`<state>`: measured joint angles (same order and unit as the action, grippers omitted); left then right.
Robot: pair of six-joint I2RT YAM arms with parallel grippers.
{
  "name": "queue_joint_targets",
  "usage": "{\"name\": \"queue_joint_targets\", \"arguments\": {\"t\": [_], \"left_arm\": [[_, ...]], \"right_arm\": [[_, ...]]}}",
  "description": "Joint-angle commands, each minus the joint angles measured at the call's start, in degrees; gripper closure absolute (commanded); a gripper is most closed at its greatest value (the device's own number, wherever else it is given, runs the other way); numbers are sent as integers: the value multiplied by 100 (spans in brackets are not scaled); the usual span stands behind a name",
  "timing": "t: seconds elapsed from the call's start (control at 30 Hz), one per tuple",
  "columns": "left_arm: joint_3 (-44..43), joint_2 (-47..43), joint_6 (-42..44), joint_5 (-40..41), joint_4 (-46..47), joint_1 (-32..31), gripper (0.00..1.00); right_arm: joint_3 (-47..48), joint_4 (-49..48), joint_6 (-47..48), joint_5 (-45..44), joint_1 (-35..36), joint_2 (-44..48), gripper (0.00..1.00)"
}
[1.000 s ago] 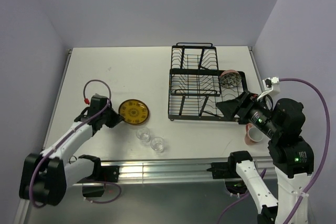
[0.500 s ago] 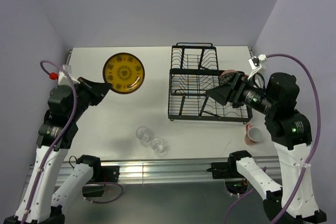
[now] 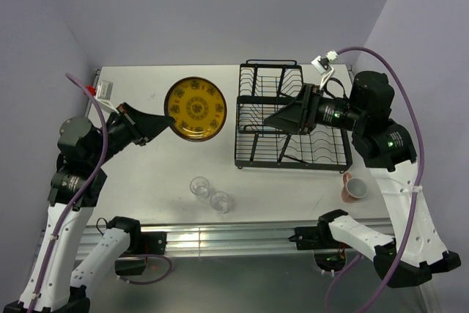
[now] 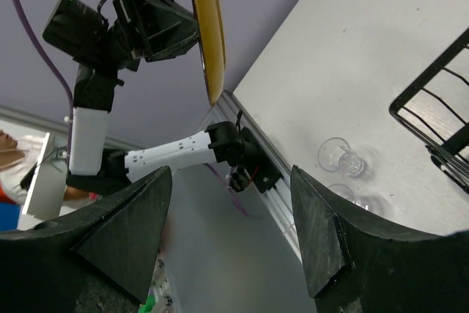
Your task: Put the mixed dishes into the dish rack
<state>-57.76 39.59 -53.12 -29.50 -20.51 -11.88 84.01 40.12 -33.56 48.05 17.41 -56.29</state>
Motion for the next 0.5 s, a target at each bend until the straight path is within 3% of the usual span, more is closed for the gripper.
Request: {"name": "queue_joint_targets", "arguments": {"t": [0.0, 0.47], "left_arm": [[-437, 162, 162, -461, 627, -69, 100], [-781, 672, 338, 93, 654, -983, 100]], "right_arm": [[204, -549, -1, 345, 157, -22, 27], [529, -1050, 25, -103, 948, -918, 29]]}}
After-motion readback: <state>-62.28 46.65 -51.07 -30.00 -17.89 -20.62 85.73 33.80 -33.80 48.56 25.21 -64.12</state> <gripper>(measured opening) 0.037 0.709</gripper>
